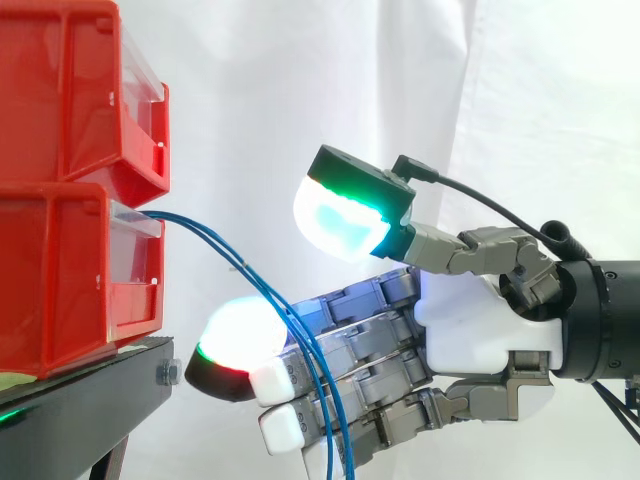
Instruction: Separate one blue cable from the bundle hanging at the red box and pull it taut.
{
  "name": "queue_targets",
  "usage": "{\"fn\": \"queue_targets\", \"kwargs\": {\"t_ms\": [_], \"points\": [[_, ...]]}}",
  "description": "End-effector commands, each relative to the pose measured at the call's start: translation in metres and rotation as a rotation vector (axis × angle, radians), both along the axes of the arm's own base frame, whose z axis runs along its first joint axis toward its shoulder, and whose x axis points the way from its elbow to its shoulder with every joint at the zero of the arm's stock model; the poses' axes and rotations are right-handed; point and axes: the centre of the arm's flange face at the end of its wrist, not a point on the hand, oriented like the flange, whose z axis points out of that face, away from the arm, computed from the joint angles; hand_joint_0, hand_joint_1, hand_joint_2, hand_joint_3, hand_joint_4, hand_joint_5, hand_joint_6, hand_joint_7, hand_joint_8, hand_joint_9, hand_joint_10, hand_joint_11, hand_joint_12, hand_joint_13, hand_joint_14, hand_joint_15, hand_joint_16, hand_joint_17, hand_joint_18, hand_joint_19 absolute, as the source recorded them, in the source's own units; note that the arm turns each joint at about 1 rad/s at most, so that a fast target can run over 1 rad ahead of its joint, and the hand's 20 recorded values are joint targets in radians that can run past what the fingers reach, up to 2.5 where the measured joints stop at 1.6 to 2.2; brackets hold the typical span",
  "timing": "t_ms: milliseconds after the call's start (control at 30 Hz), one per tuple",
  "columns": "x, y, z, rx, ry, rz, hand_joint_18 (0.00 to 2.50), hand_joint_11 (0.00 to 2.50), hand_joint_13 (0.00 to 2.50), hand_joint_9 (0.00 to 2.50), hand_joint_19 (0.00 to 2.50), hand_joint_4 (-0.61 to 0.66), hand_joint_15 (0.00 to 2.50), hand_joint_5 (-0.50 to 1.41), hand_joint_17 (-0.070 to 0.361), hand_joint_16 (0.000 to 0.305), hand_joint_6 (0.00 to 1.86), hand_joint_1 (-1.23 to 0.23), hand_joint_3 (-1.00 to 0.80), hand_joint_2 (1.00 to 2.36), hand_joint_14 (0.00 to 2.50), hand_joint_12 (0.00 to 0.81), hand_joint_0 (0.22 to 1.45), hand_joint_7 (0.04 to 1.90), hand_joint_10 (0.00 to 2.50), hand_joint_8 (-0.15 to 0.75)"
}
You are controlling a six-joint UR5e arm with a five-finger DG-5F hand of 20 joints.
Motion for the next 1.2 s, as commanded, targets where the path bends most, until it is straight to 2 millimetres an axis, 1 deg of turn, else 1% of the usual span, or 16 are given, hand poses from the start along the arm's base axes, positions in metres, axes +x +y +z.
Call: {"fn": "queue_targets", "kwargs": {"t_ms": [0, 167, 433, 567, 633, 667, 833, 867, 933, 967, 1000, 1067, 1100, 1167], "points": [[0.0, -0.003, -0.001, 0.005, 0.003, 0.006, 0.75, 0.29, 0.86, 0.87, 0.4, 0.34, 0.33, -0.13, 0.097, 0.043, 0.5, -0.63, -0.39, 1.01, 0.01, 0.377, 0.67, 1.13, 0.01, 0.391], [-0.001, -0.001, 0.002, 0.023, 0.001, 0.032, 0.76, 0.29, 0.86, 0.87, 0.4, 0.33, 0.33, -0.12, 0.097, 0.043, 0.5, -0.63, -0.38, 1.01, 0.01, 0.376, 0.67, 1.17, 0.01, 0.389], [-0.001, -0.008, 0.0, 0.032, 0.006, 0.035, 0.76, 0.3, 0.87, 0.88, 0.4, 0.33, 0.34, -0.12, 0.097, 0.043, 0.5, -0.62, -0.42, 1.01, 0.01, 0.379, 0.66, 1.2, 0.01, 0.392], [0.001, -0.013, 0.005, 0.035, -0.005, 0.03, 0.77, 0.31, 0.88, 0.9, 0.4, 0.3, 0.34, -0.1, 0.097, 0.043, 0.5, -0.61, -0.41, 1.01, 0.01, 0.377, 0.66, 1.27, 0.01, 0.395], [0.002, -0.015, 0.01, 0.035, -0.006, 0.026, 0.77, 0.31, 0.88, 0.9, 0.4, 0.29, 0.34, -0.1, 0.097, 0.043, 0.5, -0.61, -0.42, 1.01, 0.01, 0.379, 0.66, 1.33, 0.01, 0.396], [0.003, -0.016, 0.015, 0.032, 0.008, 0.032, 0.77, 0.31, 0.88, 0.91, 0.4, 0.28, 0.34, -0.1, 0.097, 0.043, 0.52, -0.6, -0.41, 1.01, 0.01, 0.38, 0.66, 1.33, 0.01, 0.402], [0.002, -0.019, 0.018, 0.03, 0.035, 0.04, 0.77, 0.32, 0.89, 0.92, 0.39, 0.28, 0.34, -0.1, 0.097, 0.043, 0.56, -0.6, -0.39, 1.01, 0.01, 0.381, 0.67, 1.3, 0.01, 0.402], [0.001, -0.02, 0.023, 0.03, 0.034, 0.04, 0.77, 0.33, 0.89, 0.93, 0.39, 0.28, 0.34, -0.1, 0.097, 0.043, 0.58, -0.59, -0.38, 1.01, 0.01, 0.382, 0.67, 1.29, 0.01, 0.407], [-0.001, -0.021, 0.029, 0.029, 0.031, 0.038, 0.78, 0.34, 0.9, 0.93, 0.39, 0.26, 0.35, -0.11, 0.097, 0.043, 0.61, -0.59, -0.35, 1.01, 0.01, 0.384, 0.67, 1.25, 0.01, 0.411], [-0.001, -0.021, 0.031, 0.024, 0.032, 0.038, 0.78, 0.37, 0.91, 0.93, 0.4, 0.24, 0.36, -0.13, 0.097, 0.043, 0.67, -0.58, -0.28, 1.02, 0.01, 0.385, 0.66, 1.2, 0.01, 0.42], [-0.001, -0.021, 0.031, 0.024, 0.032, 0.038, 0.78, 0.4, 0.91, 0.92, 0.39, 0.26, 0.37, -0.15, 0.098, 0.043, 0.73, -0.58, -0.21, 1.02, 0.01, 0.389, 0.65, 1.16, 0.01, 0.434], [-0.004, -0.023, 0.038, 0.016, 0.034, 0.037, 0.79, 0.44, 0.91, 0.9, 0.4, 0.28, 0.39, -0.17, 0.098, 0.044, 0.79, -0.57, -0.14, 1.02, 0.01, 0.391, 0.63, 1.11, 0.01, 0.448], [-0.004, -0.023, 0.041, 0.013, 0.035, 0.036, 0.79, 0.47, 0.92, 0.89, 0.4, 0.31, 0.4, -0.19, 0.1, 0.044, 0.83, -0.56, -0.12, 1.02, 0.01, 0.394, 0.64, 1.01, 0.01, 0.449], [-0.005, -0.022, 0.043, 0.007, 0.038, 0.038, 0.79, 0.51, 0.92, 0.87, 0.39, 0.33, 0.4, -0.2, 0.102, 0.045, 0.85, -0.58, -0.11, 1.02, 0.01, 0.403, 0.64, 0.99, 0.01, 0.454]]}}
